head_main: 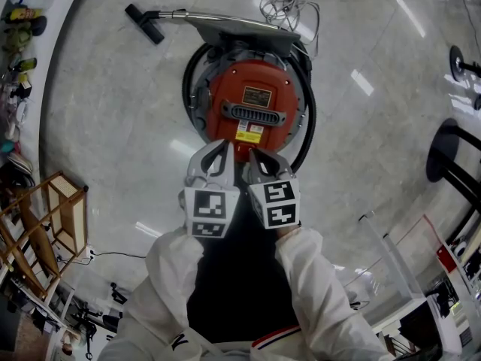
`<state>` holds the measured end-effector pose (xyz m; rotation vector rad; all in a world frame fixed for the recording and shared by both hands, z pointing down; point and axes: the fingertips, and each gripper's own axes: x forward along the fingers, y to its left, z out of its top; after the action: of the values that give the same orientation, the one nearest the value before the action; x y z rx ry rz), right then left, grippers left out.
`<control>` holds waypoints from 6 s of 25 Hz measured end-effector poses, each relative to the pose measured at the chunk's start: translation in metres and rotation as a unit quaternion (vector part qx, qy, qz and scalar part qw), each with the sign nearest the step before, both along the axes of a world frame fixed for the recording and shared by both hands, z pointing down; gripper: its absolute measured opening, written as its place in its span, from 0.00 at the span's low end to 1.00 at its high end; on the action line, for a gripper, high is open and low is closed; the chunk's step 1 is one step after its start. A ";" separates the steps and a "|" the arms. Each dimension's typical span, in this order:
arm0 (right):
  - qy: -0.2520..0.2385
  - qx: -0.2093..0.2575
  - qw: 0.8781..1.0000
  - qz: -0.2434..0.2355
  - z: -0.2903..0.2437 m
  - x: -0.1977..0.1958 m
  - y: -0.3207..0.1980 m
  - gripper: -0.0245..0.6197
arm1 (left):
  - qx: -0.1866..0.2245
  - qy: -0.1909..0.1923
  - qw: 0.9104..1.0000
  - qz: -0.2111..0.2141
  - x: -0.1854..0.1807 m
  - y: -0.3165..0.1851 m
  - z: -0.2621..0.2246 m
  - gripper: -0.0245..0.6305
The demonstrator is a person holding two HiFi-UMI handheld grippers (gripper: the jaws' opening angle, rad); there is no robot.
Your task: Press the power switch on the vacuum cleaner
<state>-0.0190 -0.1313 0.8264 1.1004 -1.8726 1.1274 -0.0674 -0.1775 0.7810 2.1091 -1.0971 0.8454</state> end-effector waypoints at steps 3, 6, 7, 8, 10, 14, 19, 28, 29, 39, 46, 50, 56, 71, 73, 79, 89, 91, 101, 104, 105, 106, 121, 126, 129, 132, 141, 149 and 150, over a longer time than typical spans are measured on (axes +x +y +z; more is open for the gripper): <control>0.000 0.000 1.000 0.000 0.000 0.001 0.000 0.04 | -0.001 -0.001 1.000 0.000 0.000 0.000 0.001 0.04; 0.003 -0.004 1.000 -0.002 0.002 0.001 0.001 0.04 | -0.001 -0.002 1.000 0.000 0.000 -0.001 0.001 0.04; 0.004 -0.007 1.000 -0.003 0.004 0.001 0.002 0.04 | -0.001 -0.002 1.000 -0.001 -0.001 -0.001 0.000 0.04; 0.005 -0.009 1.000 -0.003 0.004 0.001 0.002 0.04 | -0.001 -0.002 1.000 -0.002 -0.001 -0.001 0.000 0.04; 0.005 -0.007 1.000 -0.002 0.004 0.001 0.002 0.04 | -0.001 -0.003 1.000 -0.003 -0.002 -0.001 0.000 0.04; 0.004 -0.006 1.000 -0.004 0.004 0.000 0.002 0.04 | -0.001 -0.004 1.000 -0.005 -0.004 -0.002 0.001 0.04; 0.002 -0.008 1.000 -0.009 0.004 0.000 0.001 0.04 | -0.002 -0.003 1.000 -0.007 -0.001 -0.002 0.000 0.04; -0.004 -0.005 1.000 0.001 0.002 0.005 -0.002 0.04 | 0.002 -0.012 1.000 -0.012 -0.004 0.004 -0.008 0.04; -0.004 -0.002 1.000 -0.001 -0.001 0.006 -0.003 0.04 | 0.003 -0.013 1.000 -0.013 -0.005 0.005 -0.009 0.04; 0.015 0.034 0.999 -0.007 -0.036 0.027 -0.010 0.04 | 0.024 -0.013 0.999 -0.042 -0.016 0.011 -0.040 0.04; 0.023 0.063 0.998 -0.003 -0.083 0.046 -0.010 0.04 | 0.050 -0.017 0.997 -0.050 -0.024 0.014 -0.080 0.04; 0.019 0.089 0.996 0.002 -0.127 0.056 -0.015 0.04 | 0.064 -0.021 0.997 -0.049 -0.027 0.016 -0.114 0.04; 0.024 0.146 0.989 0.029 -0.201 0.086 -0.040 0.04 | 0.094 -0.018 0.994 -0.049 -0.023 0.007 -0.170 0.04; 0.006 0.262 0.964 0.045 -0.359 0.100 -0.062 0.04 | 0.177 -0.014 0.983 -0.051 -0.036 -0.015 -0.296 0.04; 0.000 0.276 0.960 0.041 -0.375 0.096 -0.065 0.04 | 0.193 -0.010 0.980 -0.046 -0.031 -0.023 -0.312 0.04; -0.022 0.299 0.953 0.031 -0.401 0.089 -0.062 0.04 | 0.226 0.003 0.973 -0.044 -0.013 -0.026 -0.351 0.04; -0.041 0.306 0.951 0.031 -0.407 0.108 -0.041 0.04 | 0.236 -0.011 0.969 -0.068 -0.012 -0.001 -0.360 0.04; -0.045 0.302 0.952 0.033 -0.405 0.110 -0.036 0.04 | 0.235 -0.013 0.969 -0.077 -0.016 0.005 -0.359 0.04; -0.047 0.317 0.947 0.034 -0.421 0.100 -0.037 0.04 | 0.241 -0.005 0.967 -0.086 -0.026 0.007 -0.369 0.04; -0.043 0.325 0.944 0.035 -0.431 0.095 -0.039 0.04 | 0.248 -0.001 0.965 -0.082 -0.031 0.006 -0.376 0.04; -0.040 0.326 0.944 0.036 -0.434 0.094 -0.038 0.04 | 0.249 0.001 0.965 -0.080 -0.031 0.008 -0.377 0.04; -0.038 0.328 0.943 0.037 -0.436 0.093 -0.036 0.04 | 0.251 0.004 0.965 -0.077 -0.030 0.011 -0.378 0.04; -0.017 0.346 0.937 0.048 -0.455 0.053 0.027 0.04 | 0.258 0.030 0.965 -0.045 -0.057 0.074 -0.382 0.04; -0.005 0.352 0.935 0.049 -0.457 0.037 0.056 0.04 | 0.260 0.041 0.964 -0.045 -0.071 0.101 -0.378 0.04; 0.001 0.352 0.934 0.053 -0.457 0.028 0.077 0.04 | 0.259 0.048 0.964 -0.041 -0.079 0.119 -0.377 0.04; 0.006 0.353 0.934 0.057 -0.457 0.021 0.099 0.04 | 0.259 0.054 0.964 -0.037 -0.087 0.138 -0.376 0.04; 0.020 0.348 0.935 0.071 -0.450 0.004 0.153 0.04 | 0.252 0.067 0.965 -0.018 -0.100 0.185 -0.367 0.04; 0.030 0.343 0.935 0.089 -0.447 0.012 0.187 0.04 | 0.244 0.077 0.967 0.000 -0.092 0.213 -0.363 0.04; 0.030 0.343 0.935 0.089 -0.446 0.013 0.189 0.04 | 0.244 0.077 0.967 -0.001 -0.091 0.215 -0.362 0.04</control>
<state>-0.0064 0.0580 0.3799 1.6870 -2.2128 0.5030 -0.1587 0.0375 0.4189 2.5196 -1.3201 0.4231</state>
